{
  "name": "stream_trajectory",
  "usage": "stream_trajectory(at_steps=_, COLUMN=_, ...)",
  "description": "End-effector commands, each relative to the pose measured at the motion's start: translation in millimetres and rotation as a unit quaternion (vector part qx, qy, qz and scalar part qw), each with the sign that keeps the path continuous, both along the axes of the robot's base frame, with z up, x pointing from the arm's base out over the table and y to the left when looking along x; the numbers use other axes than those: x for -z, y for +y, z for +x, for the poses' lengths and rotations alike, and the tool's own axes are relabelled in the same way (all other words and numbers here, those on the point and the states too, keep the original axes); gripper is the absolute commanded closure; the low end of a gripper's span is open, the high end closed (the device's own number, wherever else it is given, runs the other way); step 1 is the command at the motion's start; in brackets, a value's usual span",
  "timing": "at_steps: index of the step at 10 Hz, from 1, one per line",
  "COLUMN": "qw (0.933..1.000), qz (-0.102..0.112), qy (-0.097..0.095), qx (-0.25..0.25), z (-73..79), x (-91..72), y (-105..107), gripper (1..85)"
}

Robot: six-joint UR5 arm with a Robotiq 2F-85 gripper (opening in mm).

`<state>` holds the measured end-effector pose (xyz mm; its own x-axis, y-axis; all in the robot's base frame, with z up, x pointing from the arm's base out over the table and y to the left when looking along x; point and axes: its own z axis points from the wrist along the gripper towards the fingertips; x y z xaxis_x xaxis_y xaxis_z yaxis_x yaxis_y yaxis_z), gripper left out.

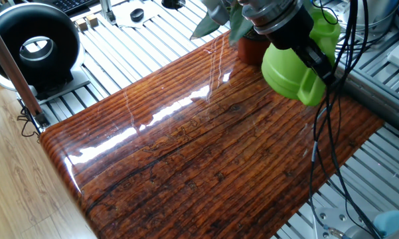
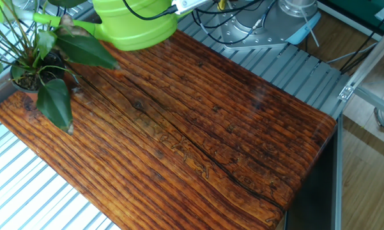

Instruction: Water the plant

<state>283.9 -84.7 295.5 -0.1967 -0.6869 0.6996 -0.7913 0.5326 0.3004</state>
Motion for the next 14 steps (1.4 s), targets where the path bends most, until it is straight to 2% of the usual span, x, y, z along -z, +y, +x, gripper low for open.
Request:
stream_trajectory(at_steps=1, qw=0.9996, qz=0.019, qy=0.017, qx=0.012, z=-8.6, x=-1.2, y=10.2, gripper=84.3)
stream_trajectory(at_steps=5, qw=0.9975, qz=0.022, qy=0.057, qx=0.035, z=-26.8, x=-14.1, y=19.0, gripper=84.3)
stream_trajectory(at_steps=7, qw=0.9975, qz=0.004, qy=0.051, qx=0.048, z=-28.0, x=-16.6, y=17.3, gripper=84.3)
stream_trajectory(at_steps=8, qw=0.9973, qz=0.004, qy=0.051, qx=0.054, z=-29.1, x=-16.5, y=19.4, gripper=84.3)
stream_trajectory(at_steps=11, qw=0.9982, qz=0.023, qy=0.045, qx=0.033, z=-22.7, x=-9.8, y=18.5, gripper=84.3)
stream_trajectory(at_steps=14, qw=0.9972, qz=0.034, qy=0.054, qx=0.039, z=-26.8, x=-10.6, y=24.0, gripper=84.3)
